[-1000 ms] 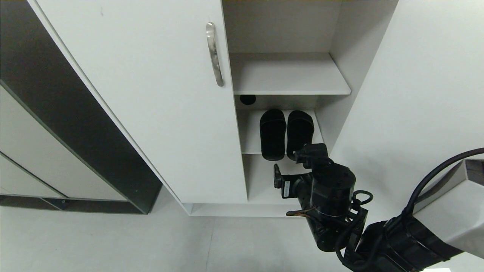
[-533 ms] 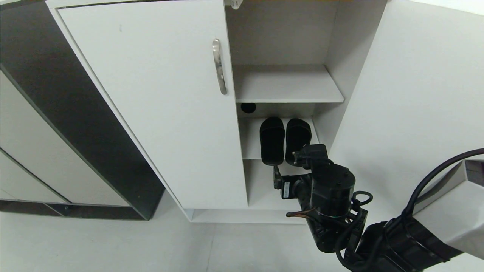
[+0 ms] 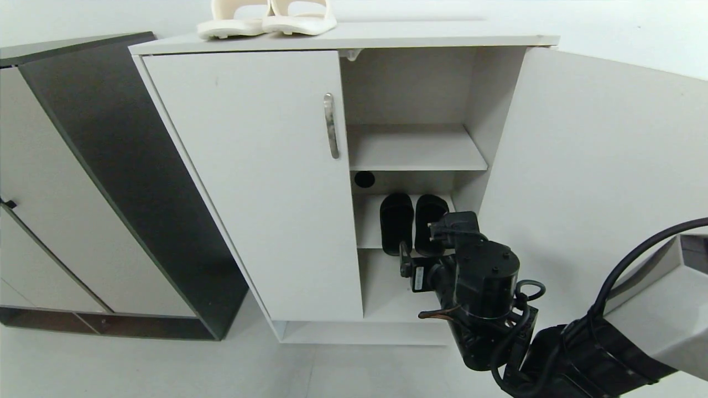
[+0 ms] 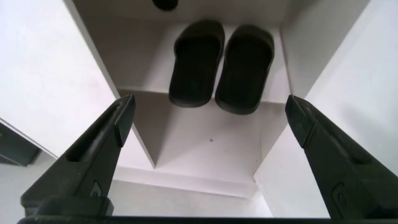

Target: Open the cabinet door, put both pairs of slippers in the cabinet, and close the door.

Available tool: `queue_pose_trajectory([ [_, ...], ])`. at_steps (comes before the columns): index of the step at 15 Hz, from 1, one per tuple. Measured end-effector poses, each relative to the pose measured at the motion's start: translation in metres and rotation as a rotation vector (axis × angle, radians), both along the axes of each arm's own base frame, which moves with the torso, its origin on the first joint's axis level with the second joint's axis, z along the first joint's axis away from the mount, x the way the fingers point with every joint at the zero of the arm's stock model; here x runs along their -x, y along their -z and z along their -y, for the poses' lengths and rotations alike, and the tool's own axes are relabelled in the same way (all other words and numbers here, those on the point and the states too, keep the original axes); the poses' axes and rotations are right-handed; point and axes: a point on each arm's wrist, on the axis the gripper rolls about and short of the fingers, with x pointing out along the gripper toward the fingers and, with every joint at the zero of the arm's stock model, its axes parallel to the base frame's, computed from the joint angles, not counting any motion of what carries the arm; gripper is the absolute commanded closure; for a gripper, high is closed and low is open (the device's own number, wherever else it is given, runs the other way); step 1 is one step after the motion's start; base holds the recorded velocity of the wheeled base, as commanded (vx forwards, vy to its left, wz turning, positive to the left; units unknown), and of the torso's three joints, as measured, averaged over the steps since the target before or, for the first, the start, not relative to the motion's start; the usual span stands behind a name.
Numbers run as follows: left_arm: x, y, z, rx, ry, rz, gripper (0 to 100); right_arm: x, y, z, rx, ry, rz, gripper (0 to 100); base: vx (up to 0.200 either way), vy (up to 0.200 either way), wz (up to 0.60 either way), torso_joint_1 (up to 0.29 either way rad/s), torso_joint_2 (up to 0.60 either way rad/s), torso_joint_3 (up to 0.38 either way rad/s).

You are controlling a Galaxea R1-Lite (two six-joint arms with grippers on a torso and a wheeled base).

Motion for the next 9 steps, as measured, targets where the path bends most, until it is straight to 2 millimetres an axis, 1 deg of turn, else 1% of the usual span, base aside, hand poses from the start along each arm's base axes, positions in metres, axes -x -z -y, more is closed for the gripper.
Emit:
queue_pose_trajectory([
  [2,0.0000,0.0000,0.0001,-0.003,0.002,0.000,100,0.0016,0.0030,0.0016,0.021,-0.003,-0.008,0,0.000,0.000,0.00,0.007,0.00,0.136],
  [9,0.0000,0.0000,0.0001,-0.006,0.003,0.000,100,0.0021,0.0080,0.0043,0.031,-0.008,-0.014,0,0.000,0.000,0.00,0.000,0.00,0.000],
])
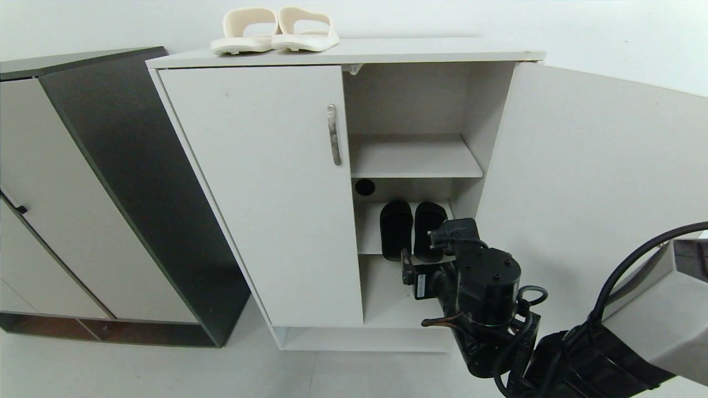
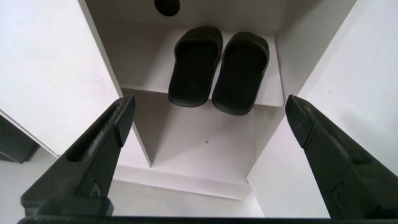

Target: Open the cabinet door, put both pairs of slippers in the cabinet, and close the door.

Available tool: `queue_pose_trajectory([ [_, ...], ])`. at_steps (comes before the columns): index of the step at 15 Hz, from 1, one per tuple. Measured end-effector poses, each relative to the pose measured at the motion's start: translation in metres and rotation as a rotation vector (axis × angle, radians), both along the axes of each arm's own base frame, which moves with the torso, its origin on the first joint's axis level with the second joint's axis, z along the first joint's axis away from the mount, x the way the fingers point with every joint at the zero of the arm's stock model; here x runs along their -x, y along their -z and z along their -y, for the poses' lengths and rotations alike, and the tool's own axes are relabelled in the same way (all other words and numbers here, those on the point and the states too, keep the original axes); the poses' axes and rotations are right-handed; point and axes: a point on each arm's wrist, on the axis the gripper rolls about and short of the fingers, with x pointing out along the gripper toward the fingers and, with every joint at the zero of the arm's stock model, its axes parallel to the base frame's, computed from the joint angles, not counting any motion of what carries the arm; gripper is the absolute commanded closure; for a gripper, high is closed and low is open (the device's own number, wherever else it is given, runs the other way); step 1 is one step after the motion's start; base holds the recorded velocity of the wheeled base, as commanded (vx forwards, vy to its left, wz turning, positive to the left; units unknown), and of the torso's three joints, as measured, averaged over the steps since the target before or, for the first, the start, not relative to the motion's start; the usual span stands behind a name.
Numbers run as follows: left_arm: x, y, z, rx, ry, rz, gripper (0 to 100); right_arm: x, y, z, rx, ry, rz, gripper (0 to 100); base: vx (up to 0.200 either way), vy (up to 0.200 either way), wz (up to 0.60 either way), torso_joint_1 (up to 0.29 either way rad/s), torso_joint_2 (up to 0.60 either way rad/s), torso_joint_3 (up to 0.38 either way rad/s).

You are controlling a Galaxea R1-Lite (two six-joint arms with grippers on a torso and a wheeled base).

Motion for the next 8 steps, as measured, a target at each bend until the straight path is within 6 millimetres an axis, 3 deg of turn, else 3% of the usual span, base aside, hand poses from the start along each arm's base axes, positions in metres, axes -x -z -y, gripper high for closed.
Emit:
queue_pose_trajectory([
  [1,0.0000,0.0000,0.0000,0.000,0.000,0.000,100,-0.0002,0.0004,0.0003,0.002,0.001,-0.001,0,0.000,0.000,0.00,0.000,0.00,0.000],
  [8,0.0000,0.0000,0.0000,0.000,0.000,0.000,100,0.0015,0.0013,0.0031,0.025,-0.016,0.018,0,0.000,0.200,0.00,0.006,0.00,0.007],
])
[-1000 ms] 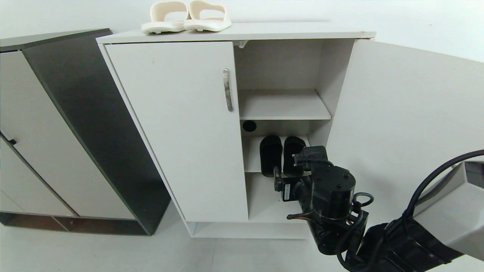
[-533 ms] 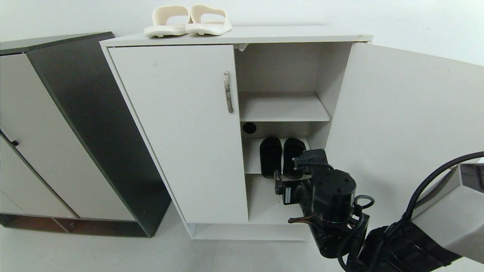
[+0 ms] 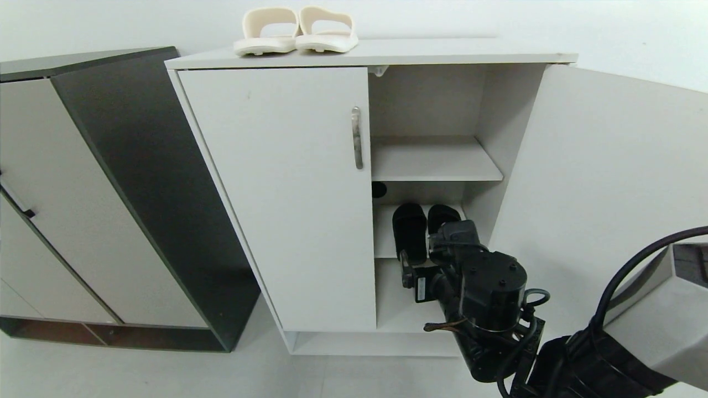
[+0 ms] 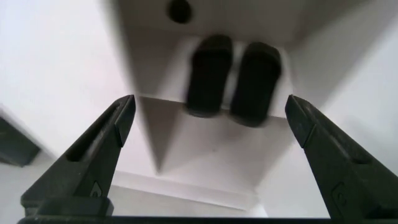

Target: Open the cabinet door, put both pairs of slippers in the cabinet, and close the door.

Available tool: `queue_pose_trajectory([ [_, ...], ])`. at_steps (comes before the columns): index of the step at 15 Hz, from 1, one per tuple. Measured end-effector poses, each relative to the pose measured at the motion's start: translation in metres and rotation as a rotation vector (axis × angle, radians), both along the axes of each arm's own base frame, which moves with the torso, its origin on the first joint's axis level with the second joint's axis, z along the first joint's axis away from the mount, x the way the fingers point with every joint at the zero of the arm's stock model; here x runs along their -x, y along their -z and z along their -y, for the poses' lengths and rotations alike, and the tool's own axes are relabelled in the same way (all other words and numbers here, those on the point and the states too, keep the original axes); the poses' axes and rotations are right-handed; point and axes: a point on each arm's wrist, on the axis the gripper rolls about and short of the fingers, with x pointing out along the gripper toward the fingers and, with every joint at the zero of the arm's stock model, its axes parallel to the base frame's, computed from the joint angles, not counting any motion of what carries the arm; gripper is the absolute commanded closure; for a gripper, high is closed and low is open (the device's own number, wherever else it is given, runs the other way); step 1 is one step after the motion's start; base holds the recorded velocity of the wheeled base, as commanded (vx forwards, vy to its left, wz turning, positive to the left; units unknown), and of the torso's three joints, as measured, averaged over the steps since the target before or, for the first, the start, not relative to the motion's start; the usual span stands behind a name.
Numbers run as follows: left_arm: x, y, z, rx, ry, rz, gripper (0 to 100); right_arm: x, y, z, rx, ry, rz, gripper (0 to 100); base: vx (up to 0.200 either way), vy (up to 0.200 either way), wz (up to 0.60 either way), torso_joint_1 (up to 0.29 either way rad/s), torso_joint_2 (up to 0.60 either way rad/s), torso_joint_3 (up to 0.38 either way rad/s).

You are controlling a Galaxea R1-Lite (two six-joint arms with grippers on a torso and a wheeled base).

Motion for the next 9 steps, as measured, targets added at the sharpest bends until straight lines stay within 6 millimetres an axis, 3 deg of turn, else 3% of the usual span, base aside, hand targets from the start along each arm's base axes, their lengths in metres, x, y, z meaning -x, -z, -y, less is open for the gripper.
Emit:
queue_pose_trajectory([
  [9,0.0000,0.0000,0.0000,0.001,0.000,0.000,100,0.0014,0.0038,0.0044,0.021,-0.017,0.002,0,0.000,0.200,0.00,0.002,0.00,0.004],
])
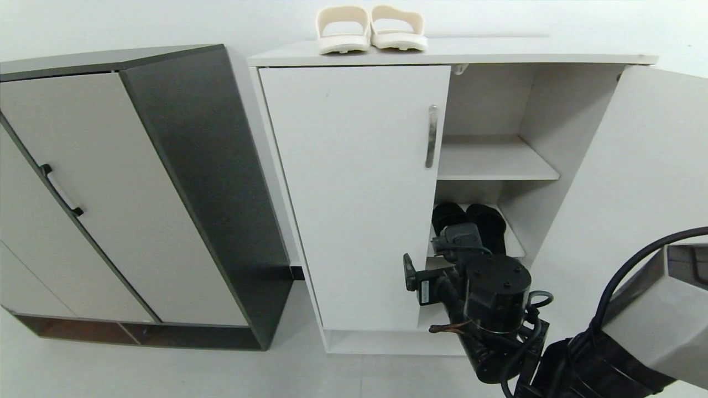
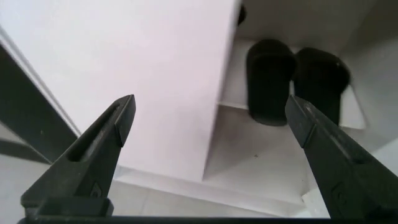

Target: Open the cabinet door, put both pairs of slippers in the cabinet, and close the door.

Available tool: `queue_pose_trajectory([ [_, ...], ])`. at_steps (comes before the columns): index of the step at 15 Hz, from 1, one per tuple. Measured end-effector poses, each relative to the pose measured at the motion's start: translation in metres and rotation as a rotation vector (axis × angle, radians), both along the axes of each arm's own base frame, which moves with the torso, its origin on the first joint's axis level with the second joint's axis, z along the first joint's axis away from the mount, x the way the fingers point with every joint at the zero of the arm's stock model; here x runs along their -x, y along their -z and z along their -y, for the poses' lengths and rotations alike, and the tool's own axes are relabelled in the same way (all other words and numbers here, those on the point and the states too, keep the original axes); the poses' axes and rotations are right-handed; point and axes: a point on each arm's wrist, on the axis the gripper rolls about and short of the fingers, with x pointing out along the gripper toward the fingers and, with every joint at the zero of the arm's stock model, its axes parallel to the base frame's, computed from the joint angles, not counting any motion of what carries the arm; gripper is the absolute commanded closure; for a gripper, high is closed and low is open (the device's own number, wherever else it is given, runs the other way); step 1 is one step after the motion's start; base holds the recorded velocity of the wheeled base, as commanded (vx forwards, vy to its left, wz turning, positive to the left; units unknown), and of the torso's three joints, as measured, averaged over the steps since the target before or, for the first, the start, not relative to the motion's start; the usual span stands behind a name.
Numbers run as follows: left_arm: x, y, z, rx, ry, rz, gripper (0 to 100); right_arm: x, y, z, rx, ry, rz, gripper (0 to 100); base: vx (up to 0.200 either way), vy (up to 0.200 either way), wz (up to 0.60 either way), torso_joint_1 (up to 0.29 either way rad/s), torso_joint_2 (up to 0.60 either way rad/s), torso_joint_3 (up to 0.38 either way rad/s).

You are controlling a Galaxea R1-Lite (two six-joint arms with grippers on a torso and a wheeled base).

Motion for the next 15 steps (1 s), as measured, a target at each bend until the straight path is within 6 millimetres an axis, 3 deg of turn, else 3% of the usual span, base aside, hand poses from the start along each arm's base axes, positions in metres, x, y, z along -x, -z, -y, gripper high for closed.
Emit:
queue_pose_trajectory([
  [3,0.0000,0.0000,0.0000,0.000,0.000,0.000,100,0.0008,0.0011,0.0017,0.011,-0.005,0.009,0,0.000,0.200,0.00,0.005,0.00,0.004],
  [15,0.0000,0.0000,0.0000,0.004,-0.001,0.000,100,-0.0011,0.0060,0.0006,0.022,-0.004,0.022,0,0.000,0.000,0.00,0.000,0.00,0.000],
])
